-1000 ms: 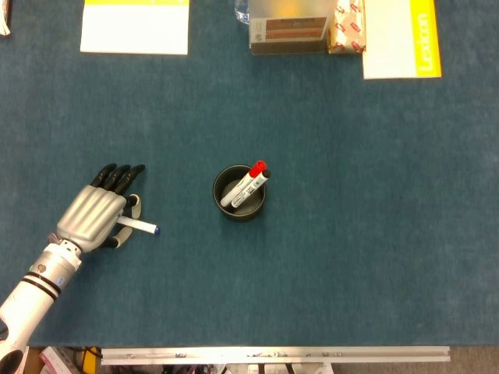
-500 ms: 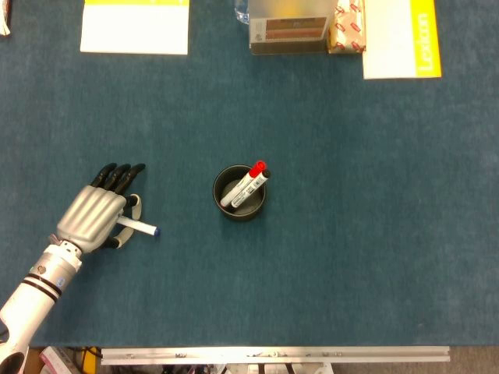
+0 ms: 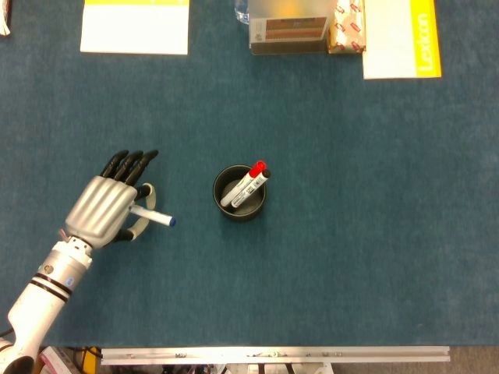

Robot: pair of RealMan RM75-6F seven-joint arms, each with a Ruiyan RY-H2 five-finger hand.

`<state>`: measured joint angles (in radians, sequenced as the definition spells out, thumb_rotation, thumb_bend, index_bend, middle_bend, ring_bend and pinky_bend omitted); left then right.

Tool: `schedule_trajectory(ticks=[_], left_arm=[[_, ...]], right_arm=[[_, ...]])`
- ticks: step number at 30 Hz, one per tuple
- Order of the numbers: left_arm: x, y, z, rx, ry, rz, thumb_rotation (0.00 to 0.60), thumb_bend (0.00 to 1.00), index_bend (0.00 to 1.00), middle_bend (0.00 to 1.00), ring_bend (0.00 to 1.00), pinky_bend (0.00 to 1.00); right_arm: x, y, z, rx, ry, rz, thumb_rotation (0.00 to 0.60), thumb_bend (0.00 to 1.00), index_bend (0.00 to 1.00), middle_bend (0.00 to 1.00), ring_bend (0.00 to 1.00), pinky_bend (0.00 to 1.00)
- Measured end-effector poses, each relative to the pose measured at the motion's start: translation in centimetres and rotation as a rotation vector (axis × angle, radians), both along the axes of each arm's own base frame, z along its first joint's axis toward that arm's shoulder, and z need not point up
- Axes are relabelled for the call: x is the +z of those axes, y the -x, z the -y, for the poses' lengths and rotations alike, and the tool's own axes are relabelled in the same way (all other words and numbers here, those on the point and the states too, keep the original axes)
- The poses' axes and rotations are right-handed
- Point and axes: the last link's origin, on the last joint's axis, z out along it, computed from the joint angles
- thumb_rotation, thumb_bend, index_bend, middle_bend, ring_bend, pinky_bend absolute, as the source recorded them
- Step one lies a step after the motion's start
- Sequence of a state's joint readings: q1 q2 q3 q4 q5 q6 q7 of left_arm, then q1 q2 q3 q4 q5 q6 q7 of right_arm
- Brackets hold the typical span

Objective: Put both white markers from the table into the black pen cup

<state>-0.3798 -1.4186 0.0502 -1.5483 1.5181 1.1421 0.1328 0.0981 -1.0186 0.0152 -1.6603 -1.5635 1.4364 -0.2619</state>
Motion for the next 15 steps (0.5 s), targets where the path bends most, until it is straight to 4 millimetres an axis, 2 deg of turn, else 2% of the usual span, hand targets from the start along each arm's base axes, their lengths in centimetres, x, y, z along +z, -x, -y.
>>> schedule_trajectory(ticks=[6,15], left_arm=[[0.6,-2.5,-0.5,0.028,-0.019,0.062,0.600,0.33,0.67,0.00,0.00,0.00],[1.7,-6.4,-2.5,0.032,-0.075,0.104,0.600,0.33,0.68,0.00,0.00,0.00]], right_arm=[[-0.1,0.0,0.0,-0.002,-0.002,-0.002,0.600,0.87,0.57,0.39,0.26,0.16],[-0.2,0.1,0.0,-0.004,-0.006,-0.006,0.600,0.87,0.57,0.39,0.26,0.16]])
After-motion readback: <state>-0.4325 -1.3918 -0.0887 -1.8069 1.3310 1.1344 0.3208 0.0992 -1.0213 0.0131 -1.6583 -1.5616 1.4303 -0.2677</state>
